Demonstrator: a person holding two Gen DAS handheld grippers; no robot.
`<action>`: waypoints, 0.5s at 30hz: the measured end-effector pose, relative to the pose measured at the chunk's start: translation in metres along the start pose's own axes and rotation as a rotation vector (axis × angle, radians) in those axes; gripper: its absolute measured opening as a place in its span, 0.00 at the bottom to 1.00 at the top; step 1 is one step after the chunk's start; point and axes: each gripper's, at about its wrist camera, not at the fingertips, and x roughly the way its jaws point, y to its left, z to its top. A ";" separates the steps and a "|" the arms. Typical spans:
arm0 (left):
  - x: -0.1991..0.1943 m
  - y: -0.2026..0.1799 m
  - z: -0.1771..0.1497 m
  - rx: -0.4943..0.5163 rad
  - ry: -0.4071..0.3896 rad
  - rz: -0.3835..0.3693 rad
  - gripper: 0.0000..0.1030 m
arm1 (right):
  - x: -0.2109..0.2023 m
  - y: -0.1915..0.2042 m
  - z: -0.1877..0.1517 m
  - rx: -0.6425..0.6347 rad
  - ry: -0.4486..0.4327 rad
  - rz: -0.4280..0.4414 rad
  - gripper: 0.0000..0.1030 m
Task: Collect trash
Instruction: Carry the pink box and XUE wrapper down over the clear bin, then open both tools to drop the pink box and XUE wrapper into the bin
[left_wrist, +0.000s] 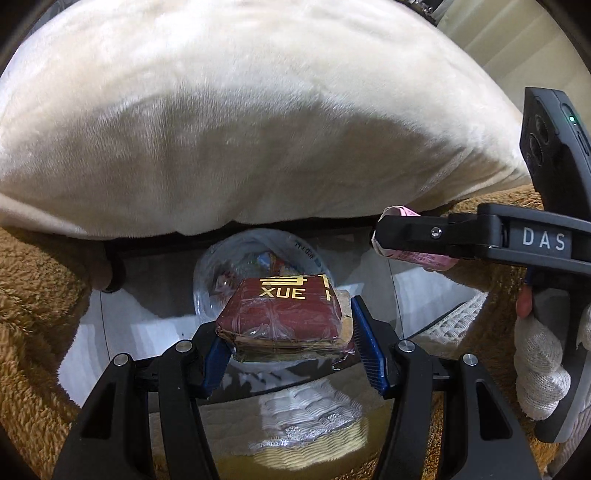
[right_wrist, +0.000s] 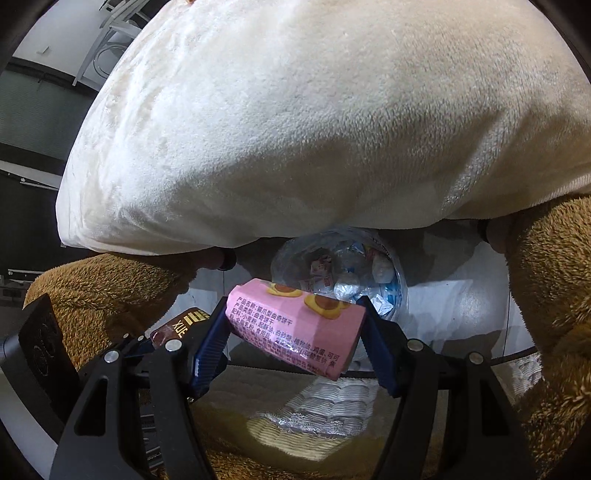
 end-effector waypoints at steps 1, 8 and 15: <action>0.003 0.001 0.000 -0.003 0.012 0.003 0.57 | 0.002 -0.001 0.000 0.005 0.006 -0.001 0.66; 0.013 -0.004 -0.001 -0.002 0.056 0.015 0.57 | 0.014 -0.008 0.001 0.014 0.058 -0.024 0.66; 0.017 0.000 -0.003 -0.014 0.072 0.012 0.57 | 0.019 -0.006 0.001 0.014 0.073 -0.023 0.66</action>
